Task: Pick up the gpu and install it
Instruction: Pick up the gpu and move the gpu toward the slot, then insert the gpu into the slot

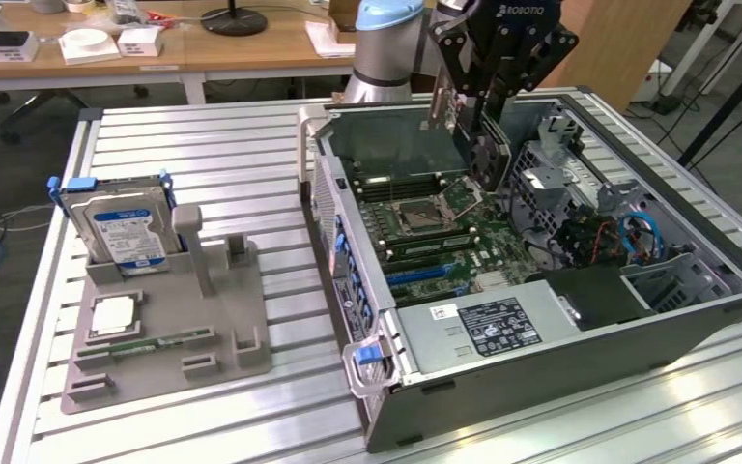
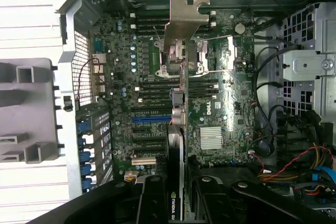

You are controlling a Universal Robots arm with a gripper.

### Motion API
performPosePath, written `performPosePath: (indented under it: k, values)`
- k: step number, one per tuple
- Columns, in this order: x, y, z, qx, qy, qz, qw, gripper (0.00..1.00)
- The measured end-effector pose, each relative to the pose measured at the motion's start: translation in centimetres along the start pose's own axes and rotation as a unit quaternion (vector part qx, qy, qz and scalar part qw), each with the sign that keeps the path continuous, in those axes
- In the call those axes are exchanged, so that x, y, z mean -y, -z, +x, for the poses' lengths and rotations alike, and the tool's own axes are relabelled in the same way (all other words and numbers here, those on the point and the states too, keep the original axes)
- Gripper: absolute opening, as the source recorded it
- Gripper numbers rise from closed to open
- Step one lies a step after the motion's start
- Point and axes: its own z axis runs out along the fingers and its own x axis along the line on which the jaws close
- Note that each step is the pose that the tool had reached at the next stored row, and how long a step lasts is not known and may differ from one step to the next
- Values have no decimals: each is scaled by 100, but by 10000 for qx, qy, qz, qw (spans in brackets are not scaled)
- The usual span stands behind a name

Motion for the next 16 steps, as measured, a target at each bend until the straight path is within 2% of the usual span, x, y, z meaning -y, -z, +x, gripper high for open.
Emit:
performPosePath:
  k: [6, 16]
  values:
    - [-3, -2, -41, 0, 0, -1, 10000, 26]
    - [-3, -2, -42, 0, 0, -1, 10000, 26]
